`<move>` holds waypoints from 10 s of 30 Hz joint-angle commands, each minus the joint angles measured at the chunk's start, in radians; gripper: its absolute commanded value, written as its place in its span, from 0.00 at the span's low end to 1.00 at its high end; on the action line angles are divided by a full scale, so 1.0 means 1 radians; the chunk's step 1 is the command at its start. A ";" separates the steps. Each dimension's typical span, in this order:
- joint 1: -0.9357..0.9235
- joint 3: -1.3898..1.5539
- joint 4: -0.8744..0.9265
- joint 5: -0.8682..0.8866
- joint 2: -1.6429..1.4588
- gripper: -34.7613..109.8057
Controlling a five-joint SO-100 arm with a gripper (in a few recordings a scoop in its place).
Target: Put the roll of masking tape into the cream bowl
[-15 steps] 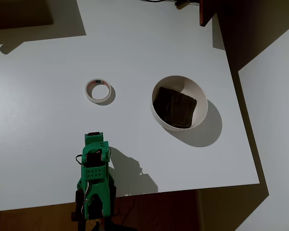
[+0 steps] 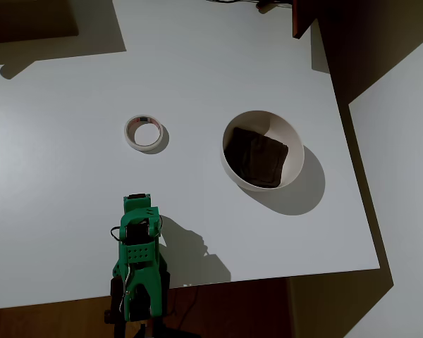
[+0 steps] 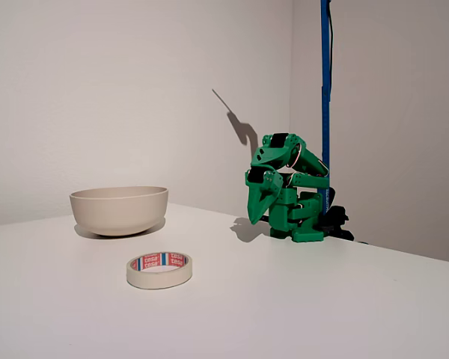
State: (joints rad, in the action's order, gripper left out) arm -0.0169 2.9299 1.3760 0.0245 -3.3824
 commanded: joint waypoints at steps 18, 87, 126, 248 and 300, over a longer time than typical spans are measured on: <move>0.017 -0.046 -0.057 0.023 0.015 0.18; -0.048 -2.092 0.250 0.149 2.276 0.35; 0.017 -2.106 0.196 0.222 2.456 0.32; -0.920 -2.332 0.061 -0.095 2.287 0.18; -0.044 -2.040 0.482 0.103 1.261 0.18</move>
State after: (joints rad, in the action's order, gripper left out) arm -0.1549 0.8023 1.7763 0.1074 -1.9374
